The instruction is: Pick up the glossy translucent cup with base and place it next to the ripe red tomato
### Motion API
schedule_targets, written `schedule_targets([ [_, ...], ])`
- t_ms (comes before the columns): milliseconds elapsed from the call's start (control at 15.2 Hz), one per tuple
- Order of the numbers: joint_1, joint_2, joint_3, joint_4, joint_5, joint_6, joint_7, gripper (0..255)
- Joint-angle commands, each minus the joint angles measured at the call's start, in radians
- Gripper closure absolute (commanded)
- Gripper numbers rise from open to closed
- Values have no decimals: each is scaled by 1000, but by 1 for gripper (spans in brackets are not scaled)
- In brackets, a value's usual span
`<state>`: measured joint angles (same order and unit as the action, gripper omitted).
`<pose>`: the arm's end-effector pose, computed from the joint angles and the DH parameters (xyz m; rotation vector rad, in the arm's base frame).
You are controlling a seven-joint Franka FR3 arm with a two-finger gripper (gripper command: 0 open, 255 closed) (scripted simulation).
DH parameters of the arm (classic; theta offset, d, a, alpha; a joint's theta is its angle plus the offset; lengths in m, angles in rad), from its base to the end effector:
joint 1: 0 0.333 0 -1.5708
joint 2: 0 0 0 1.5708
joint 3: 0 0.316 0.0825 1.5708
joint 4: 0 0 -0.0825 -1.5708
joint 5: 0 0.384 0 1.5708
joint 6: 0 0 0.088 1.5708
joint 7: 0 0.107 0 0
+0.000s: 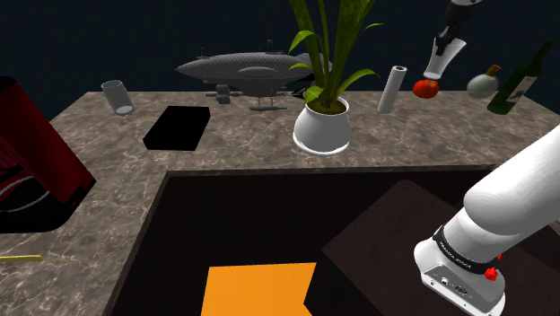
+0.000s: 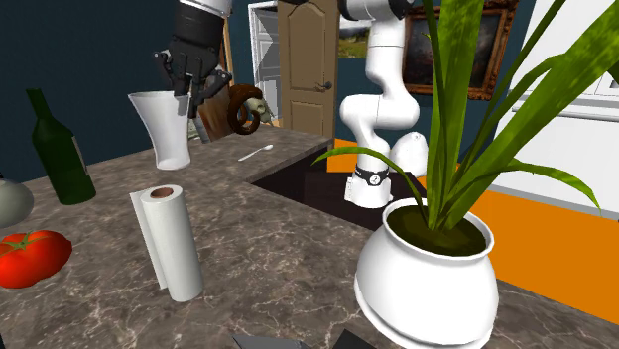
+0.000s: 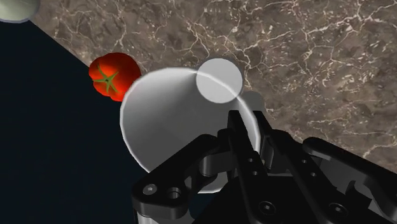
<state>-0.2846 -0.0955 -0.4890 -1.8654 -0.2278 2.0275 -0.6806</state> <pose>0.3849 -0.4076 0.5737 2.8478 -0.0305 0.1017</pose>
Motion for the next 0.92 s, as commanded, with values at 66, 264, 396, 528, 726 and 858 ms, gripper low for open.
schedule_targets([
  [66,-19,128,-36,127,82,-2,-79,255],
  [264,-61,271,-54,286,179,-28,-155,255],
  [396,-104,371,-56,407,243,-58,-200,255],
  [528,-156,477,-51,547,304,-101,-238,255],
  [726,-261,657,-29,819,389,-198,-276,255],
  [858,-319,749,-13,974,421,-259,-282,255],
])
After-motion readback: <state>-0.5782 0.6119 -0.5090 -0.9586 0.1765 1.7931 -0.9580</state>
